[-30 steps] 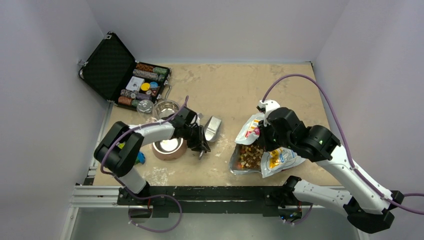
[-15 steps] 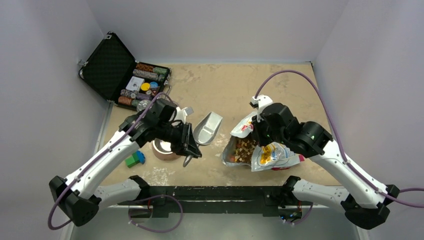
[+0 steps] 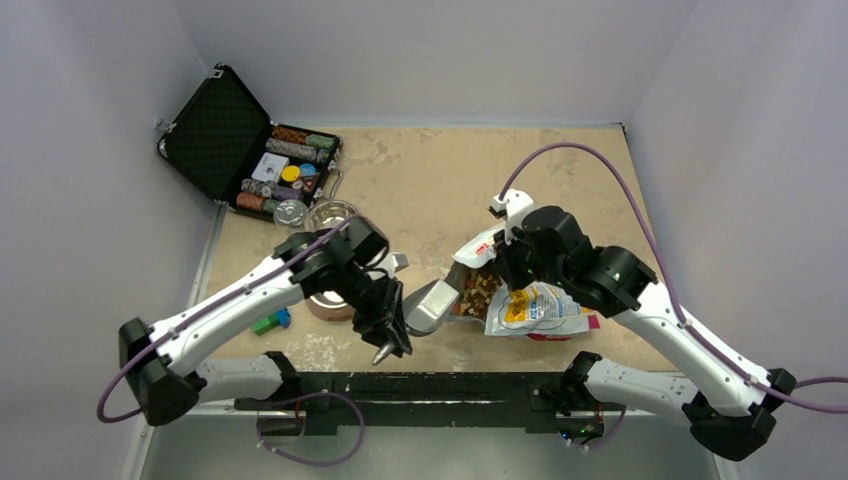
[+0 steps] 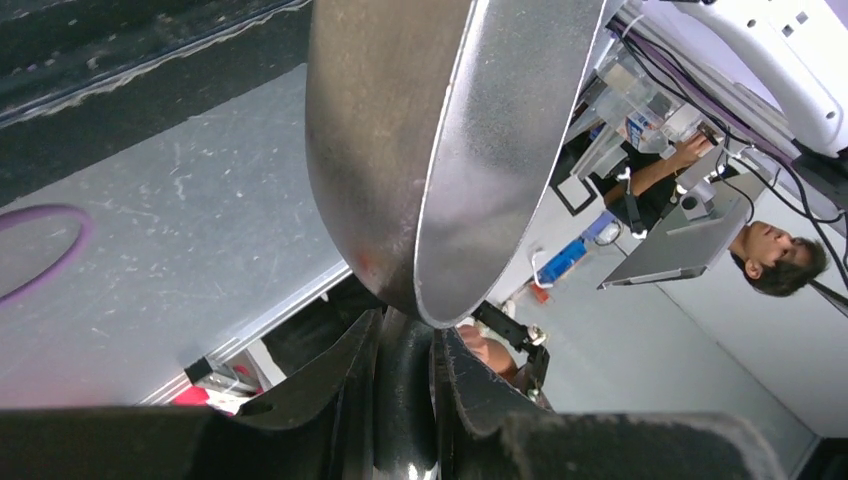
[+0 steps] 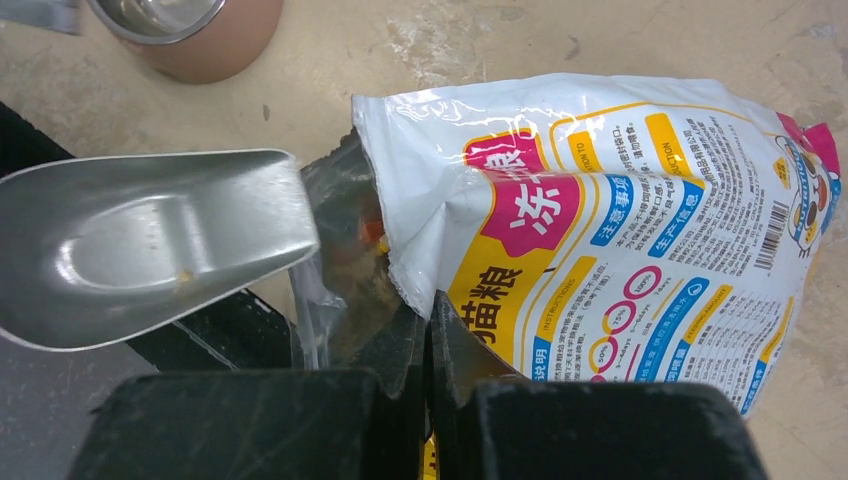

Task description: Serve the pet food

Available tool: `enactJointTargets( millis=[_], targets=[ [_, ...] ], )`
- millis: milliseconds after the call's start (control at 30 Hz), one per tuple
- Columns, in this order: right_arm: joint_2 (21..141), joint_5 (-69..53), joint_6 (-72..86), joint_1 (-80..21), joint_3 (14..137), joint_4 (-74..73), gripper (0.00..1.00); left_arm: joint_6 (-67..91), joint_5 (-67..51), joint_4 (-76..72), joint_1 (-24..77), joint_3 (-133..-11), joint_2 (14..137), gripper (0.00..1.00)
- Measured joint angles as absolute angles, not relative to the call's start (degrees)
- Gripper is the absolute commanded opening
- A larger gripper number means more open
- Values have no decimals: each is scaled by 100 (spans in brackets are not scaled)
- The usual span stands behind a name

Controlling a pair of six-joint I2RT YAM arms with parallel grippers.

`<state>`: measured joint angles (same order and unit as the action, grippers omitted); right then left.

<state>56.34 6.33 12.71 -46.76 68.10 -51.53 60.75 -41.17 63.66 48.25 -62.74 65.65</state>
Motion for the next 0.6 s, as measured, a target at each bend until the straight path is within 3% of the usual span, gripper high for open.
enactJointTargets(
  millis=[200,600],
  targets=[
    [5037,314,1009,-4676,6340,-4856,0,6248,-4346,5721,5013,-6652,7782,0],
    [4578,-75,1017,-4676,6036,-4751,0,5627,-4744,5664,5092,-6720,8809,0]
  ],
)
